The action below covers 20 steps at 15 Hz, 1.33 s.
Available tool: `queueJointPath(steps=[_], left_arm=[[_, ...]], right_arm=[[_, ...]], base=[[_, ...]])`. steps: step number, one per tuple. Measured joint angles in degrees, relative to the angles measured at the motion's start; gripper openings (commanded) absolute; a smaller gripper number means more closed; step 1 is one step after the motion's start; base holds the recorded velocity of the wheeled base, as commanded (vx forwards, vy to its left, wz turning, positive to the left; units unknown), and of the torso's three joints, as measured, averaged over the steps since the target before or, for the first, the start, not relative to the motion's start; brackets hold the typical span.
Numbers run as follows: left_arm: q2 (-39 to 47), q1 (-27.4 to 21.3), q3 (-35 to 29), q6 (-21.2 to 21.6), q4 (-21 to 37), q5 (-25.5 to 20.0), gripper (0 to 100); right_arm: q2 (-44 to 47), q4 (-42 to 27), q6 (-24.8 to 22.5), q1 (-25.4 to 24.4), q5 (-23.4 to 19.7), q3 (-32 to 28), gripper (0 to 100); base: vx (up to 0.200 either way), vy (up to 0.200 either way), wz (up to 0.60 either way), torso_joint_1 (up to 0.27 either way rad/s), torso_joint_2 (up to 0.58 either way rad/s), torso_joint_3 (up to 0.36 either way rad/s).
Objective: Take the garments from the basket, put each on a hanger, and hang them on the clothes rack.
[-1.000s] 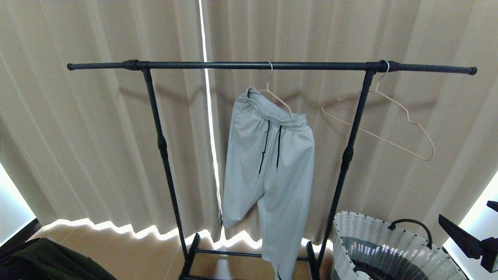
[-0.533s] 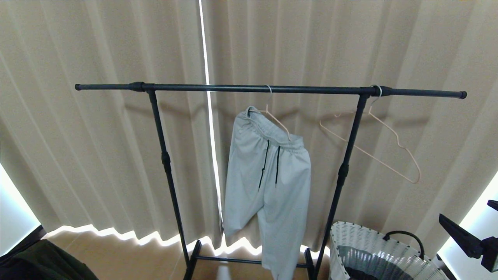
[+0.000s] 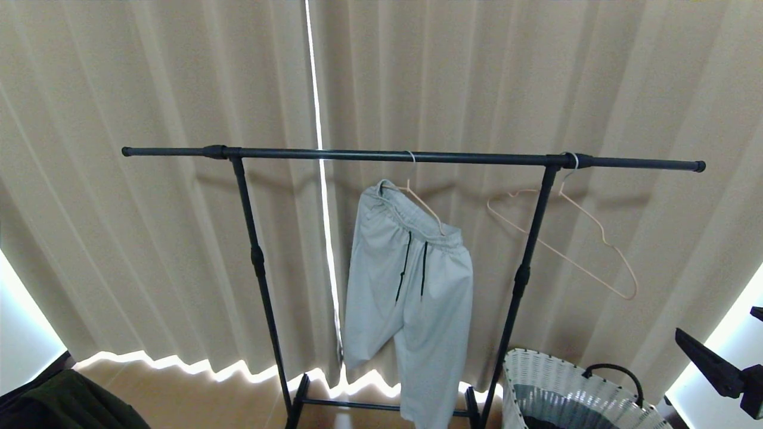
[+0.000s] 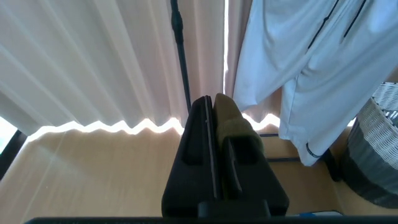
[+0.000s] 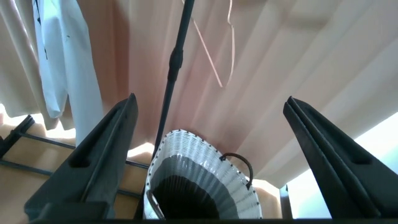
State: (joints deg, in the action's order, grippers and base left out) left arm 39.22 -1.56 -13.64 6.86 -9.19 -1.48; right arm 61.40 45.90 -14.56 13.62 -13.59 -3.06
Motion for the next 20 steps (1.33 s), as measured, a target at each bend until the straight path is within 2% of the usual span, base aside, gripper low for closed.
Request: queueJointPath(steps=[5,14,20], left_arm=[[0.0,0.0,0.8,1.4,0.0,0.0,0],[-0.1,0.0,1.0,1.3,0.0,0.0,0],[-0.1,0.0,1.2,1.3,0.0,0.0,0]], right_arm=[[-0.2,0.0,0.0,0.0,0.0,0.0,100],[-0.2,0.0,0.0,-0.1,0.0,0.2,100],[-0.6,-0.3,-0.8,-0.1,0.0,0.3,100]], base=[[0.000,-0.200,0.00,0.010,0.00,0.000],[0.000,0.000,0.00,0.000,0.00,0.000],[0.200,0.000,0.00,0.002,0.00,0.002]])
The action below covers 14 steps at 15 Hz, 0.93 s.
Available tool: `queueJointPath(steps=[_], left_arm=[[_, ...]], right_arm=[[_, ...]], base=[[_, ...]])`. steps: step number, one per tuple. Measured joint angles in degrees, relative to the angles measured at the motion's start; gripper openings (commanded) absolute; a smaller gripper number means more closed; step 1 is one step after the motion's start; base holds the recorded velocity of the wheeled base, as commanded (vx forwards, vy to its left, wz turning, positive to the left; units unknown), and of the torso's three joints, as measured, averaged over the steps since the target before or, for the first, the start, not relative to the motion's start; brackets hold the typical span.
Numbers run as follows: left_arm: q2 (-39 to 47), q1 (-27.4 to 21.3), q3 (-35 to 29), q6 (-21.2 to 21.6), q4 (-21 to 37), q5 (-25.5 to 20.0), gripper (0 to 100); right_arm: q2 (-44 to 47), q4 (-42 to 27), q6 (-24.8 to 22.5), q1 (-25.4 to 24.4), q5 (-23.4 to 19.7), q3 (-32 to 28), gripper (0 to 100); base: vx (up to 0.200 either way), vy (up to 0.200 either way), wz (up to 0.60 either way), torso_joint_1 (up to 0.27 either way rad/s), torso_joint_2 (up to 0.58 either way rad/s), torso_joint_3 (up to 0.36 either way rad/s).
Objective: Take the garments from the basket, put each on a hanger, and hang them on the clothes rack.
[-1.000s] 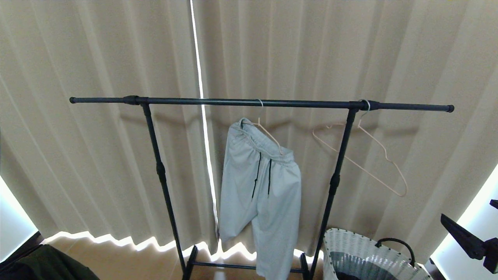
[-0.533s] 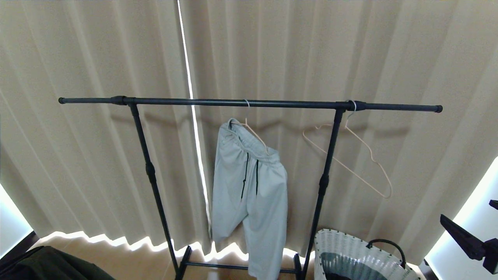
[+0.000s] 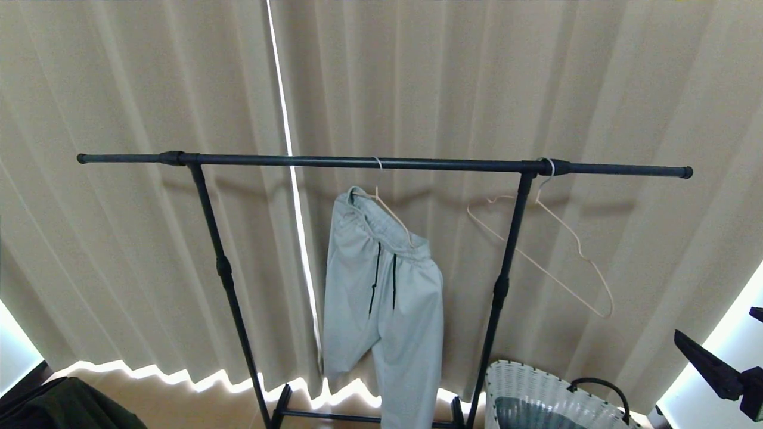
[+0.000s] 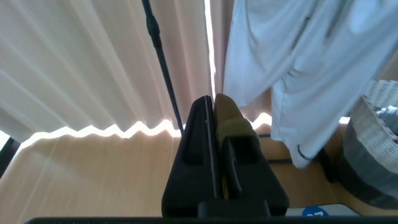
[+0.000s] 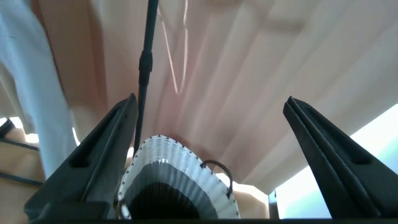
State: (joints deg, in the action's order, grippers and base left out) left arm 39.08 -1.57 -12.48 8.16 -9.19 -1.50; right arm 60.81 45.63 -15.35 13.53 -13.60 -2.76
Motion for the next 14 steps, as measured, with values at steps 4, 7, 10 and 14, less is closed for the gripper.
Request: queueJointPath(steps=[4,7,10,14], left_arm=[[0.0,-0.1,-0.2,0.0,-0.1,0.0,0],[-0.4,-1.1,0.0,0.1,-0.1,0.0,0],[-1.9,-7.1,0.9,-0.2,-0.1,-0.1,0],[-4.3,-11.0,2.1,-0.1,0.0,-0.1,0]], right_arm=[[0.0,-0.1,-1.6,0.0,0.0,0.3,100],[0.3,-0.2,-2.3,0.0,-0.5,0.5,100],[2.5,-0.9,-2.4,-0.6,-1.1,-1.7,100],[5.1,-14.3,-2.4,-3.8,-1.2,-9.8,100]], base=[[0.150,0.000,0.00,0.005,0.01,0.002],[0.000,0.000,0.00,0.000,0.00,0.000],[0.000,0.000,0.00,0.000,0.00,0.000],[0.000,0.000,0.00,0.000,0.00,0.000]])
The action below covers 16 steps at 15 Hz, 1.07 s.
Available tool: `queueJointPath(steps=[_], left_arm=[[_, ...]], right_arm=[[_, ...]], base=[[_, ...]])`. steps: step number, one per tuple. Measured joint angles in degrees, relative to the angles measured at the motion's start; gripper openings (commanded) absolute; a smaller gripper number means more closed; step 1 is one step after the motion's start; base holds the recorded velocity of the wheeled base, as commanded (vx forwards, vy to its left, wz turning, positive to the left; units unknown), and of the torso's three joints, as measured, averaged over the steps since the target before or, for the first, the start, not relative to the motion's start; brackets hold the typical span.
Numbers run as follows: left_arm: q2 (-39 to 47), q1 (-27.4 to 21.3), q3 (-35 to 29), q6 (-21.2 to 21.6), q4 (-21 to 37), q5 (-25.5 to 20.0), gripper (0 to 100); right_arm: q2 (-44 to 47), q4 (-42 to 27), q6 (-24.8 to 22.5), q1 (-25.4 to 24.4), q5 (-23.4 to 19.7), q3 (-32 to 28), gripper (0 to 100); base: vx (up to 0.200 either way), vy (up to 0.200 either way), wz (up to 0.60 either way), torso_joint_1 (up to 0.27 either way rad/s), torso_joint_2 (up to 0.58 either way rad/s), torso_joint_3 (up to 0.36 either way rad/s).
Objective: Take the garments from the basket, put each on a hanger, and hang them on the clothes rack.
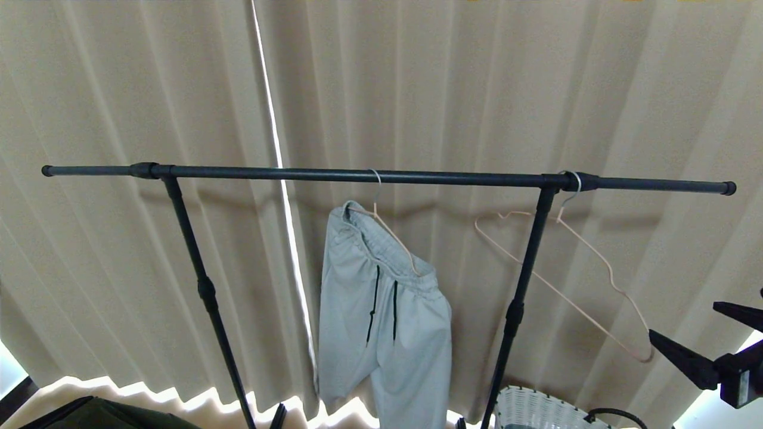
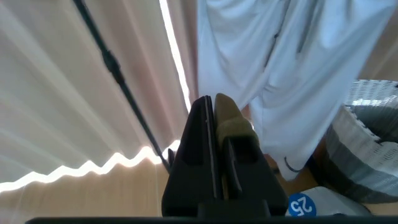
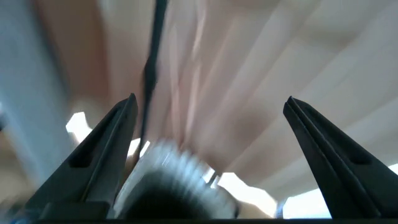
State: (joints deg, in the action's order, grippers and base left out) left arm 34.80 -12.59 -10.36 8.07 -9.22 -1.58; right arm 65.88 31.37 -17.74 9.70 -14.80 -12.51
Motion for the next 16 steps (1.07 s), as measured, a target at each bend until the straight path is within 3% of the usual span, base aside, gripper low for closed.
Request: queueJointPath(steps=[3,5,8,12,16], left_arm=[[-1.6,-0.4,0.0,0.1,0.0,0.0,0],[-2.1,-0.4,-0.1,0.0,-0.1,0.0,0],[-2.5,-0.4,-0.2,0.0,-0.1,0.0,0],[-2.6,-0.4,-0.2,0.0,-0.1,0.0,0],[-2.6,-0.4,0.0,0.1,0.0,0.0,0]], right_arm=[[3.3,-19.8,0.1,-2.1,0.2,-16.4,100],[8.7,-25.1,0.1,-4.0,1.7,-24.5,100],[17.6,-26.7,0.4,-8.4,8.8,-31.8,100],[26.0,-24.6,0.9,-10.4,9.7,-35.2,100],[30.4,-24.5,4.3,-10.4,9.8,-36.1,100]], base=[[0.000,0.000,0.00,0.000,0.00,0.000],[0.000,0.000,0.00,0.000,0.00,0.000],[0.000,0.000,0.00,0.000,0.00,0.000],[0.000,0.000,0.00,0.000,0.00,0.000],[0.000,0.000,0.00,0.000,0.00,0.000]])
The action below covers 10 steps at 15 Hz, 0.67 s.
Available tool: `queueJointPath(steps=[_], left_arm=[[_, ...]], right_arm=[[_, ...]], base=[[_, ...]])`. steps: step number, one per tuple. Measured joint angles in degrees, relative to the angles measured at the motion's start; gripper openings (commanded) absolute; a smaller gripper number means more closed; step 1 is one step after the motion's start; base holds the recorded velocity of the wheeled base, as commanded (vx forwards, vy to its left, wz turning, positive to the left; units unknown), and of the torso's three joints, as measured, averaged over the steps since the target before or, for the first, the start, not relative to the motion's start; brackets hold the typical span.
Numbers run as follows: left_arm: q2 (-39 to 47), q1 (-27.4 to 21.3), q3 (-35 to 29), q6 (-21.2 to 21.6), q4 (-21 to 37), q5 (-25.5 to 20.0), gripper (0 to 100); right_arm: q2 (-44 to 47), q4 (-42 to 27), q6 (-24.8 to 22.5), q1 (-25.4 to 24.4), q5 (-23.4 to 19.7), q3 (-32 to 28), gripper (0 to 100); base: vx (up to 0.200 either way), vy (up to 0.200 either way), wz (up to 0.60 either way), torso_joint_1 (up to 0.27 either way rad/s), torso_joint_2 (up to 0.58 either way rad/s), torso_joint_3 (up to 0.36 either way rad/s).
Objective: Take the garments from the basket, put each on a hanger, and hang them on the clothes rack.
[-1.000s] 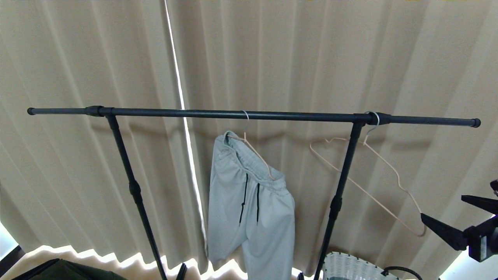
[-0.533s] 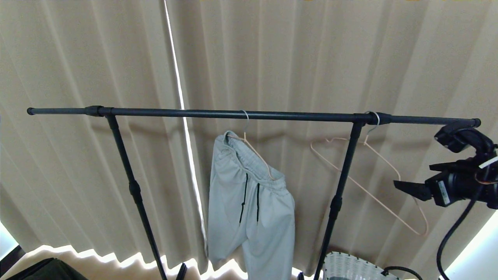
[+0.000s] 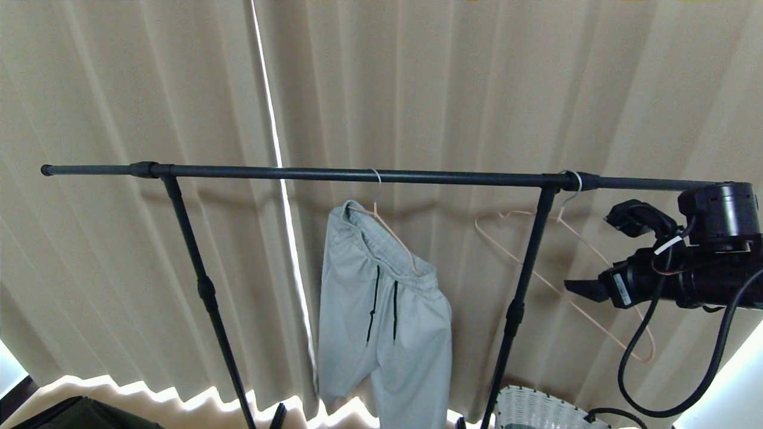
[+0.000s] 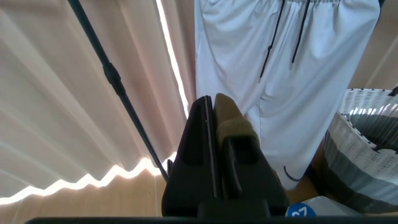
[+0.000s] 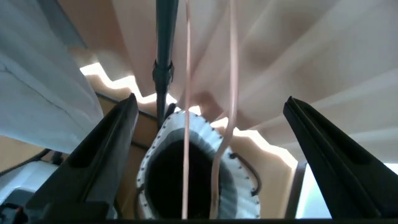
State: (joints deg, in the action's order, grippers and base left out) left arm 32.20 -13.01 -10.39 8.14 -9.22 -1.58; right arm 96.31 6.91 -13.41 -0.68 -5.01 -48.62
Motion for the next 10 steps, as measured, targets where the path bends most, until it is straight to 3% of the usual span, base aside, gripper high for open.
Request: queueJointPath(steps=[7,8,10], left_arm=[[0.0,0.0,0.1,0.0,0.0,0.0,0],[0.0,0.0,0.1,0.0,0.0,0.0,0],[-0.2,0.0,0.1,0.0,0.0,0.0,0]], right_arm=[[3.6,0.1,0.3,0.8,0.0,-2.2,100],[3.8,0.1,0.3,0.9,0.0,-2.2,0],[3.8,0.1,0.3,1.1,0.0,-2.3,0]], base=[[0.000,0.000,0.00,0.000,0.00,0.000],[0.000,0.000,0.00,0.000,0.00,0.000],[0.000,0.000,0.00,0.000,0.00,0.000]])
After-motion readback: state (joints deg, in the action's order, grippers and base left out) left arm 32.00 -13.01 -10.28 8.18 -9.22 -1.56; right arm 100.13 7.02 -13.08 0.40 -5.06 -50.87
